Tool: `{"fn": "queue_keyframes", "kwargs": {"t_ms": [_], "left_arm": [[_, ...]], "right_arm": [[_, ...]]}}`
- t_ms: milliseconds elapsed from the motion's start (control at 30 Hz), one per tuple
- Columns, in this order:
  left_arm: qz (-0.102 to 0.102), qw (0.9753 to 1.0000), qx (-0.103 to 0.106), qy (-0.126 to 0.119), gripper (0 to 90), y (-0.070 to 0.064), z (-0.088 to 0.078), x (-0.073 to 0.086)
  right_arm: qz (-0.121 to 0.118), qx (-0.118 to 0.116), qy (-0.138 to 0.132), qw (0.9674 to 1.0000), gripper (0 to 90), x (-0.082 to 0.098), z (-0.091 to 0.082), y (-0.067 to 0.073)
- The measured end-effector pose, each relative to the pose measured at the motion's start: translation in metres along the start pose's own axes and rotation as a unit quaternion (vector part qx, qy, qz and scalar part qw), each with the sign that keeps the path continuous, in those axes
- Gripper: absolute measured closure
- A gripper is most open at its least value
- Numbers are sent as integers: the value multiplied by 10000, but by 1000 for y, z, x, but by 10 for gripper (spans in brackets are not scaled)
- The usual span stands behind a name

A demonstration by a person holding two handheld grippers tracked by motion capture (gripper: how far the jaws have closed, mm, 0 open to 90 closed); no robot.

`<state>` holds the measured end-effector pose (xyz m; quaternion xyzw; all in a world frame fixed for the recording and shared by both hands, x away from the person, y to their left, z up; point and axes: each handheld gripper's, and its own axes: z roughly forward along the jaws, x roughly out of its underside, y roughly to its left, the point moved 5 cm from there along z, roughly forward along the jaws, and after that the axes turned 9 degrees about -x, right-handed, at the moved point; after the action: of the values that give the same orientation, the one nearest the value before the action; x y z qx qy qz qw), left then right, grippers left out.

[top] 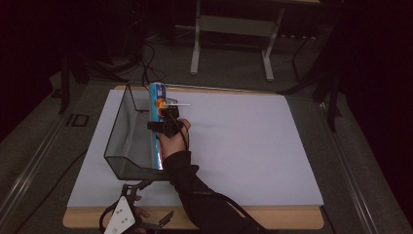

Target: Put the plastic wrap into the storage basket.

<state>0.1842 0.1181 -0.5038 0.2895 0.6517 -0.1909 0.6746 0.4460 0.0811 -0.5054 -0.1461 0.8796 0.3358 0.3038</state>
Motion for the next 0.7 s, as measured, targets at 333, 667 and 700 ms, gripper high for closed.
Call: {"fn": "queue_keyframes", "kwargs": {"t_ms": [333, 667, 700], "left_arm": [[-32, 10000, 31, -2, 4, 0, 0, 0], [-27, 10000, 65, 24, 4, -1, 1, 1], [-18, 10000, 67, 40, 4, -1, 1, 1]], "right_arm": [[-404, 313, 472, 9976, 270, 2, 6, -2], [-754, 416, 508, 9950, 220, -12, -12, -4], [-762, 411, 520, 9949, 209, -13, -14, -5]]}}
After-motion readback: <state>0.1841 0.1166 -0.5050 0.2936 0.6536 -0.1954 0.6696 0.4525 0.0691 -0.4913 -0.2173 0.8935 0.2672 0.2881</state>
